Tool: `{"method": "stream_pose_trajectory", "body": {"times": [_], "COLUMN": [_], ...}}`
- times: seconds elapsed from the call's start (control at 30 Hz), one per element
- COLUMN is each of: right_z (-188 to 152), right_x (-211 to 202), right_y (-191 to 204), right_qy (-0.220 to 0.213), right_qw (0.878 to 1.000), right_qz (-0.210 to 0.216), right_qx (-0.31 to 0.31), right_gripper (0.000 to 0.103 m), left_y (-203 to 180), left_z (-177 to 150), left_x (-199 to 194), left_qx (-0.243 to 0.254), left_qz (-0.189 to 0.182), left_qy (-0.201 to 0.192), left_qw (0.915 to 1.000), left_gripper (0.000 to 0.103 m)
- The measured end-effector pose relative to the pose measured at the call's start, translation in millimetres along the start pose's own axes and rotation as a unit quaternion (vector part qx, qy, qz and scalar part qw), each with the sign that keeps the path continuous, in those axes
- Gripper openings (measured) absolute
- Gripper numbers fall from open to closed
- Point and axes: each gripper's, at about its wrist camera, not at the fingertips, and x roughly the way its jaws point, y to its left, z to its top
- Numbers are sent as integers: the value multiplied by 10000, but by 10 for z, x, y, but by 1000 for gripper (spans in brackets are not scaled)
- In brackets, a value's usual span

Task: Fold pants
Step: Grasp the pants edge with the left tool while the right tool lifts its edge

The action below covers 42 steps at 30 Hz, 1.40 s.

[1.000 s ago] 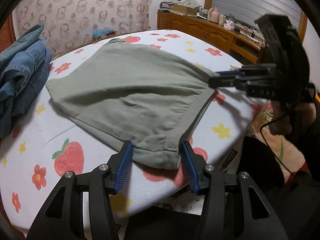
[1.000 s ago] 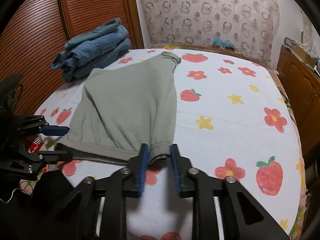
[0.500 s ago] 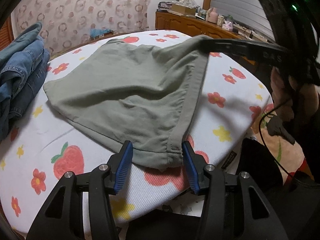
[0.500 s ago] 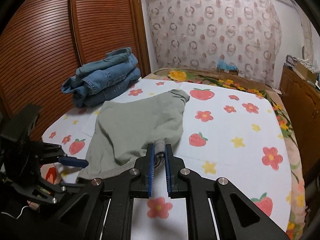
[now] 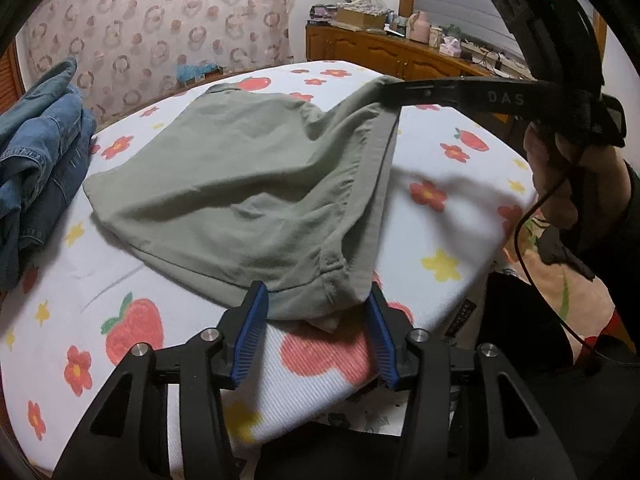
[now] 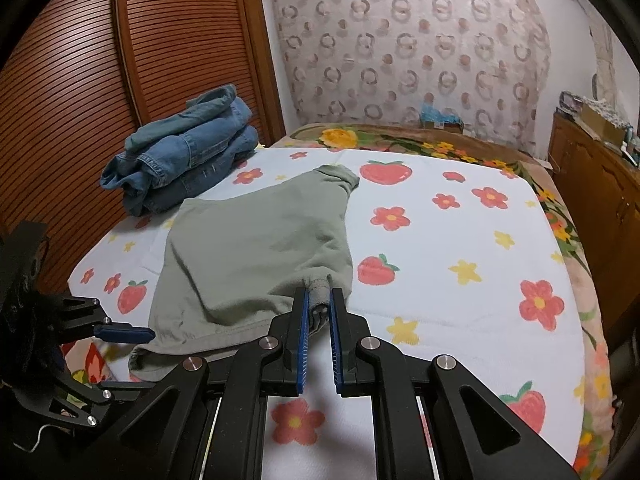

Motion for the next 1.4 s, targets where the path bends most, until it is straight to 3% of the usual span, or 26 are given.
{"method": "stream_pose_trajectory", "body": {"times": [0.13, 0.2, 0.6, 0.97, 1.13, 1.4], "right_z": [-9, -27, -81, 40, 125, 448], "right_x": [-34, -45, -443, -765, -575, 128], "right_y": [-9, -16, 151, 349, 301, 79], "right_qy": [-30, -24, -80, -217, -214, -94], "right_qw": [10000, 10000, 9997, 9985, 9985, 9990], "right_qz": [39, 67, 184, 349, 335, 425], "right_qx": [32, 50, -150, -371, -364, -102], "right_gripper": [10, 10, 10, 10, 10, 10], "left_y": [78, 131, 235, 352, 497, 883], "left_z": [-3, 1, 64, 107, 180, 372], "left_x": [-12, -38, -640, -1045, -865, -475], "left_qx": [27, -50, -135, -261, -402, -698], "left_qz": [143, 67, 154, 157, 188, 288], "left_qy": [-42, -83, -782, -1153, -1063, -872], "left_qw": [9999, 9999, 9967, 9929, 9933, 9933], "left_gripper": [16, 14, 12, 12, 12, 12]}}
